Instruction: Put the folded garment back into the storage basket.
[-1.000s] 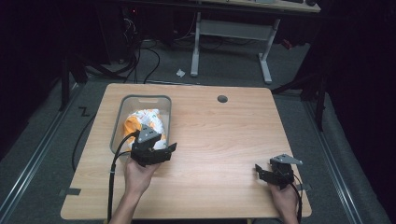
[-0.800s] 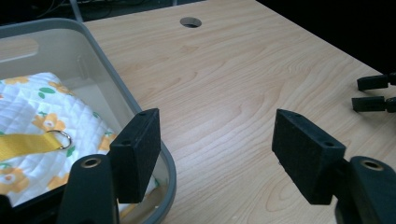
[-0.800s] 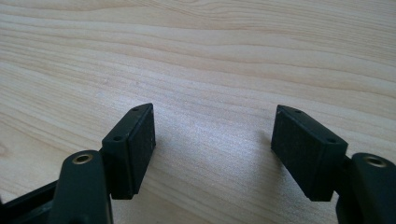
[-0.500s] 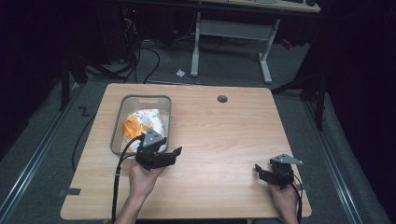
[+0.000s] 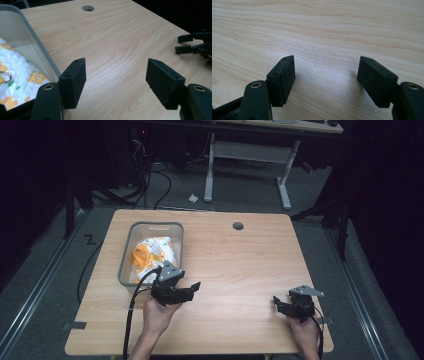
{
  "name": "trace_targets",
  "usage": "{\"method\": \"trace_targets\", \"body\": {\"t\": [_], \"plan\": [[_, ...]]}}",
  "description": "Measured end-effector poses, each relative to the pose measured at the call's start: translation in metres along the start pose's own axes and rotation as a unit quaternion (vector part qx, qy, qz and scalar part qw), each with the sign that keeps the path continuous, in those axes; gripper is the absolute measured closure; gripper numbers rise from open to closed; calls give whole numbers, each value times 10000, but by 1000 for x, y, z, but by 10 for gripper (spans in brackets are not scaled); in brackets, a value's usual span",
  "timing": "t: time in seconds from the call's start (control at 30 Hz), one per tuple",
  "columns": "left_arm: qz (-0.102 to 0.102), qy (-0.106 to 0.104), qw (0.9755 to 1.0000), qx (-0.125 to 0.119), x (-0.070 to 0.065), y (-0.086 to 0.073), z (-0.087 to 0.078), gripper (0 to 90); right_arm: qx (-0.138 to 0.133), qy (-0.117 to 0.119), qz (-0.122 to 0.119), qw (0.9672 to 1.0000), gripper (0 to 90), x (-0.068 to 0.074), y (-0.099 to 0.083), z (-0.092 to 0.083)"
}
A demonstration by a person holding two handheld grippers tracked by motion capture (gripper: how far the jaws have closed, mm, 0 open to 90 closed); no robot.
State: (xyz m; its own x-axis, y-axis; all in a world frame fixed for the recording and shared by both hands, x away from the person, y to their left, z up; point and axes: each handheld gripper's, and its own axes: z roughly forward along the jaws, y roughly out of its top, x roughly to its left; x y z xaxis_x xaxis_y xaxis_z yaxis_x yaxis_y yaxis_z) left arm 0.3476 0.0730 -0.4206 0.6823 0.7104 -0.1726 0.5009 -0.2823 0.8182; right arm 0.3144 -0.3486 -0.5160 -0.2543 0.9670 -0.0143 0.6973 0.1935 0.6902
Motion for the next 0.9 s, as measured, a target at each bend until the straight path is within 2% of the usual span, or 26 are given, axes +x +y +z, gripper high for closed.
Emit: {"method": "trace_targets", "body": {"t": [0.53,0.9], "plan": [[154,-175,9997,69,-14,-11,12,339,-7,1,3,10000,310,0,0,0],[70,-389,9991,161,-20,-19,24,339,-8,3,3,10000,310,0,0,0]]}}
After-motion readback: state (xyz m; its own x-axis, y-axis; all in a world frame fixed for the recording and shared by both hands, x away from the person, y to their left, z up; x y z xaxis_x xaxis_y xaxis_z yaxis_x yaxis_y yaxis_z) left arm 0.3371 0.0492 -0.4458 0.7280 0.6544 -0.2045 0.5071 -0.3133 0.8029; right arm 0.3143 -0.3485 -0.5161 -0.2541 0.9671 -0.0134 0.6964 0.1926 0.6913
